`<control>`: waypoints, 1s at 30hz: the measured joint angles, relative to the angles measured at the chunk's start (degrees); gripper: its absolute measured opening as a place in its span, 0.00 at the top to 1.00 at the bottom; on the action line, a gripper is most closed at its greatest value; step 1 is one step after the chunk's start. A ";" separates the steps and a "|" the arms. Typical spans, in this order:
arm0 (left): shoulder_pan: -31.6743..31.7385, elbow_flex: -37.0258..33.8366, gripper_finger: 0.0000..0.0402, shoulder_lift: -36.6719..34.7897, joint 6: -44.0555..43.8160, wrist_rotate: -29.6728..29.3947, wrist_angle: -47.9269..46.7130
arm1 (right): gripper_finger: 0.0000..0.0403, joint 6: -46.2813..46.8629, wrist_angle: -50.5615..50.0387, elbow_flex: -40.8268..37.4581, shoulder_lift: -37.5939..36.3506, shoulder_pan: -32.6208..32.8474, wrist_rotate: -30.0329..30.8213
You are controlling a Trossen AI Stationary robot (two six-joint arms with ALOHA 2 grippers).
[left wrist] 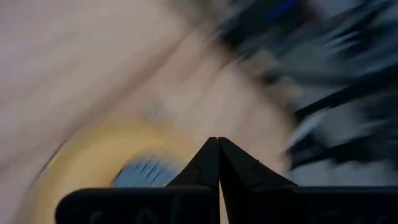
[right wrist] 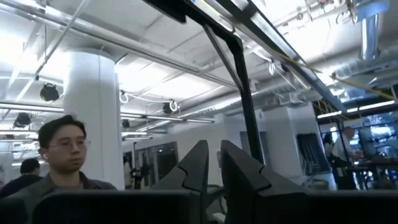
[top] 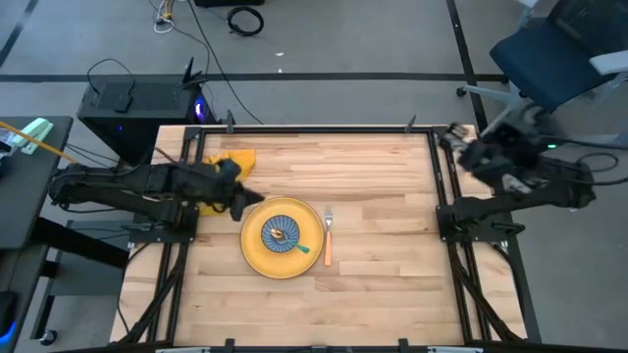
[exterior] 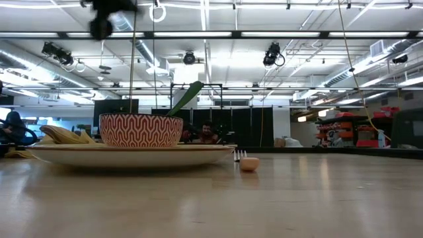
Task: Set table place
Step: Return to Home Position
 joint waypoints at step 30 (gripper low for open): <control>0.00 24.41 0.98 -28.60 37.24 -6.90 0.27 | 0.88 -7.26 -20.33 -0.04 -24.44 -0.13 7.89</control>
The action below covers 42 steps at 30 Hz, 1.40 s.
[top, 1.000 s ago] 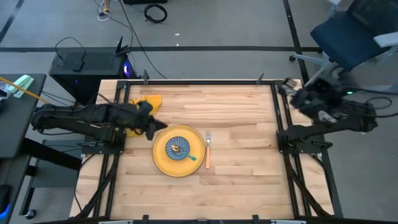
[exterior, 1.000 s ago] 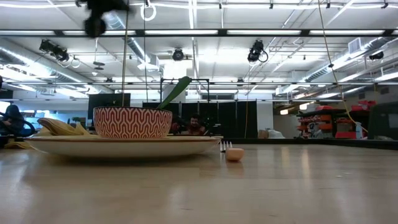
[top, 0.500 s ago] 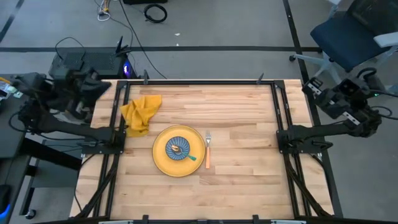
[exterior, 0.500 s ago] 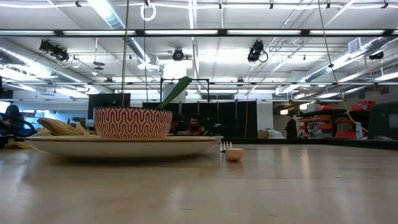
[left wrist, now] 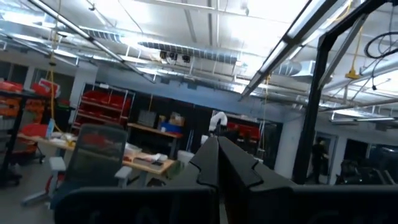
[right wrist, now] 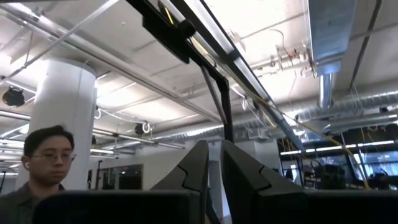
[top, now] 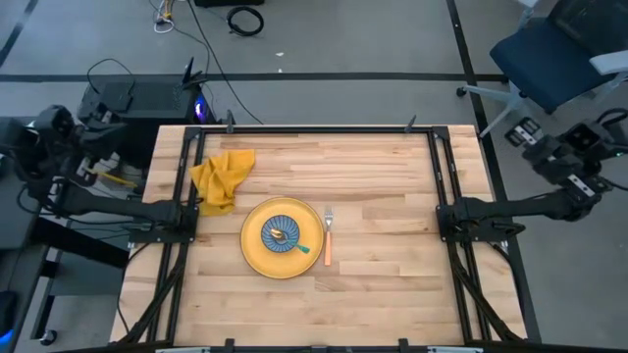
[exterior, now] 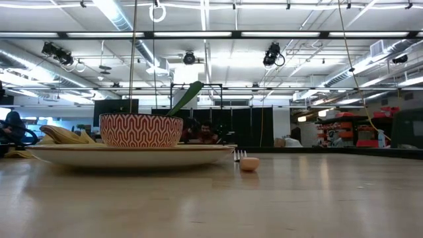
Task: Set table place
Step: Return to Home Position
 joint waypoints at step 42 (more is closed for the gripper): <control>0.65 -0.04 0.98 -20.44 -3.78 -4.60 -11.08 | 0.88 -3.87 -8.62 -0.43 -15.80 0.02 12.27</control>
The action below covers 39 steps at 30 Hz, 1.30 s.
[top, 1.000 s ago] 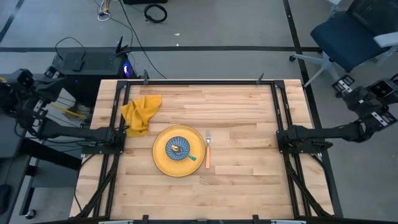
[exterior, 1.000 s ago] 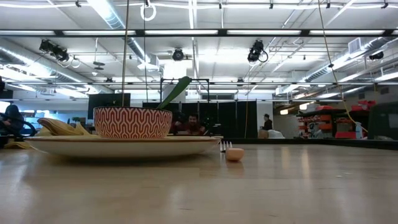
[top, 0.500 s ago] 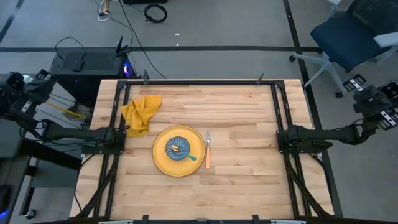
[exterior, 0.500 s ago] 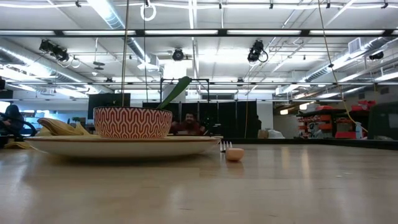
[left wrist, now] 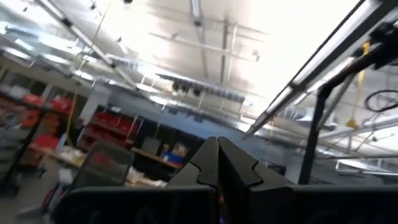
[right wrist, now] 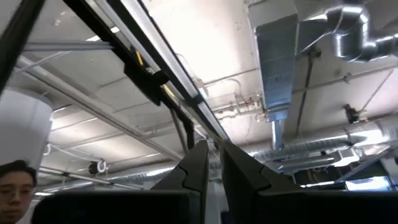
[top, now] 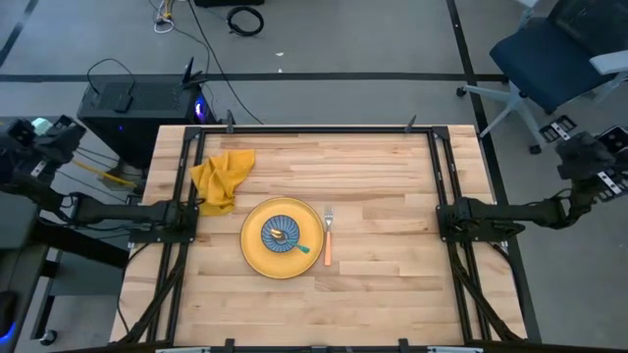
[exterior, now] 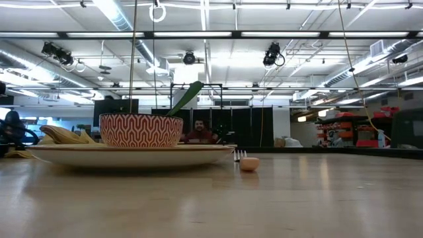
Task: Set table place
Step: Return to Home Position
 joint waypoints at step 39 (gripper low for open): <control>0.03 -60.19 0.98 -0.06 -9.15 6.47 61.38 | 0.88 18.70 62.13 -56.84 -0.04 0.00 -0.01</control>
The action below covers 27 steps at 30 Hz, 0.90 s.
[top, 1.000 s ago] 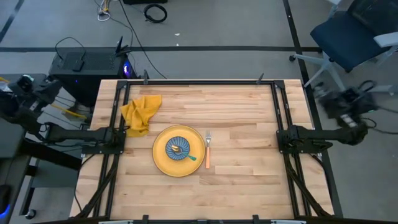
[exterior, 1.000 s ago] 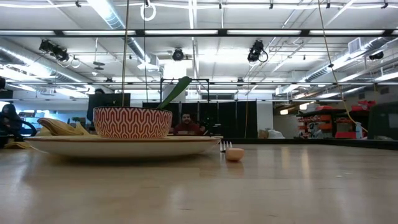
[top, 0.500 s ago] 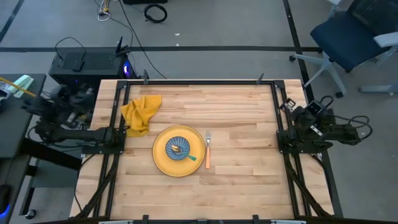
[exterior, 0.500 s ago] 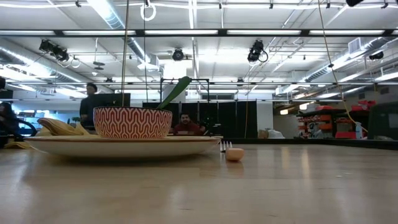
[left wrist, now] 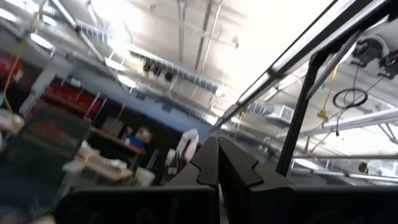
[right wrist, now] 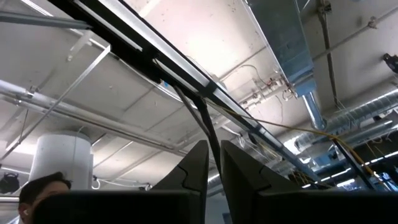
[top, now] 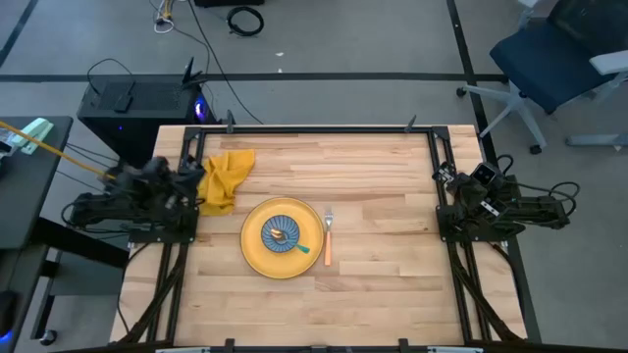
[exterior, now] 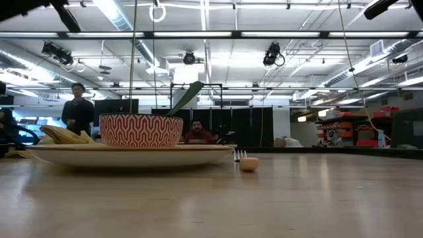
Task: Set table place
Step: Return to Home Position
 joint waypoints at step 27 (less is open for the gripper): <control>0.07 -11.88 0.98 0.10 5.55 1.90 -18.52 | 0.88 -10.22 -51.13 0.04 0.31 0.00 -7.52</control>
